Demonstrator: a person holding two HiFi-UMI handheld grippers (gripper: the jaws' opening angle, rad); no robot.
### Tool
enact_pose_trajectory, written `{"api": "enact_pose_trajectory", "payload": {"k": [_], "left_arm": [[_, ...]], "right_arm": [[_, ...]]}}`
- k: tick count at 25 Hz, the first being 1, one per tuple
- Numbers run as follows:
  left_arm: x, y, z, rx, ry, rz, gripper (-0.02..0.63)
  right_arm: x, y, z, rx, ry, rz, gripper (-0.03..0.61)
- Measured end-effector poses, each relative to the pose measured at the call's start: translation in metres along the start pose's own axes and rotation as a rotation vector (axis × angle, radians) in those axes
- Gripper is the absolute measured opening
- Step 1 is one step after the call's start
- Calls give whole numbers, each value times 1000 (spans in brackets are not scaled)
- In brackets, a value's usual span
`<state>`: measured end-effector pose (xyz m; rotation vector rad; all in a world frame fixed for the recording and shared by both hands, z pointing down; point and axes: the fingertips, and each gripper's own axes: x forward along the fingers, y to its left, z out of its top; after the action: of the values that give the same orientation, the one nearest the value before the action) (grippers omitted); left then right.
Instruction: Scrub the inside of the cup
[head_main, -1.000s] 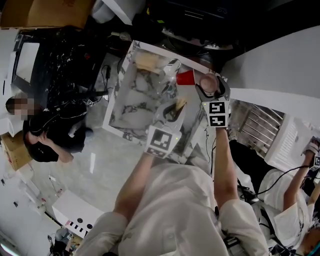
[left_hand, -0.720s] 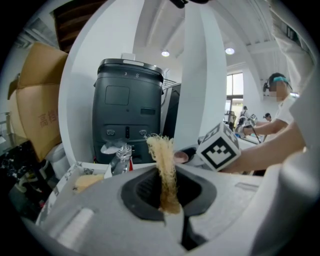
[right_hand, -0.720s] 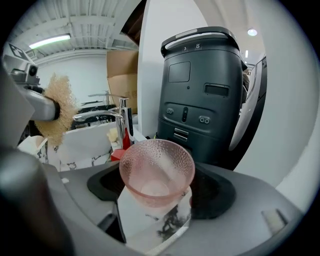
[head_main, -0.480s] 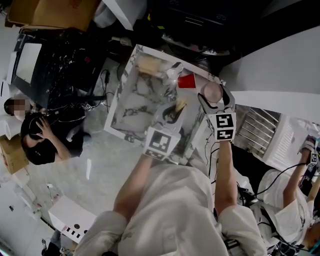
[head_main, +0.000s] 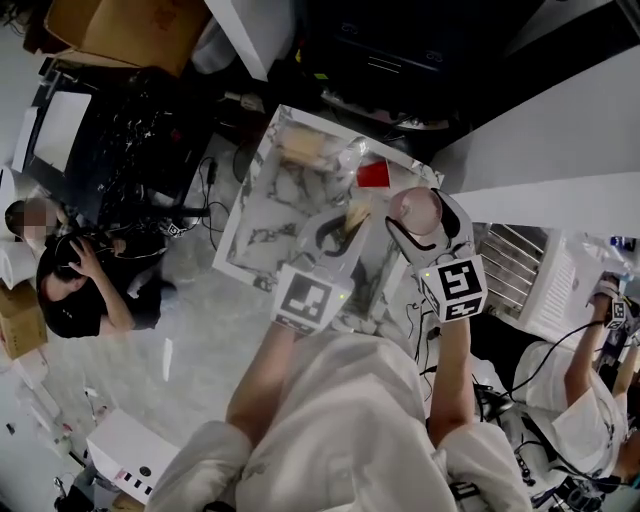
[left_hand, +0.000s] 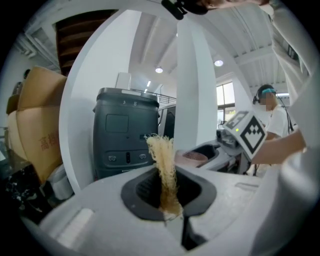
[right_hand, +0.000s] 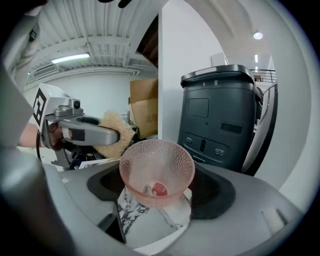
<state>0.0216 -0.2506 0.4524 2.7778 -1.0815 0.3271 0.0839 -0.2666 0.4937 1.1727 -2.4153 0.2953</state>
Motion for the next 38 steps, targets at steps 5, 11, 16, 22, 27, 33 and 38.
{"api": "enact_pose_trajectory", "payload": {"k": [5, 11, 16, 22, 27, 33, 38], "left_arm": [[-27, -4, 48, 95, -82, -21, 28], [-58, -17, 83, 261, -119, -80, 28], [-77, -25, 97, 282, -155, -126, 28], [-92, -30, 89, 294, -147, -159, 28], [-101, -31, 79, 286, -143, -169, 27], [-107, -42, 58, 277, -93, -190, 28], [-110, -48, 44, 284, -55, -205, 28]], "right_arm": [[-22, 34, 47, -87, -50, 63, 382], [-47, 73, 101, -163, -131, 146, 382], [-60, 94, 122, -185, -117, 184, 382], [-71, 108, 131, -188, -88, 214, 382], [-74, 119, 132, -188, -84, 222, 382], [-81, 125, 143, -161, -113, 237, 380], [-86, 129, 147, -154, -121, 253, 380]]}}
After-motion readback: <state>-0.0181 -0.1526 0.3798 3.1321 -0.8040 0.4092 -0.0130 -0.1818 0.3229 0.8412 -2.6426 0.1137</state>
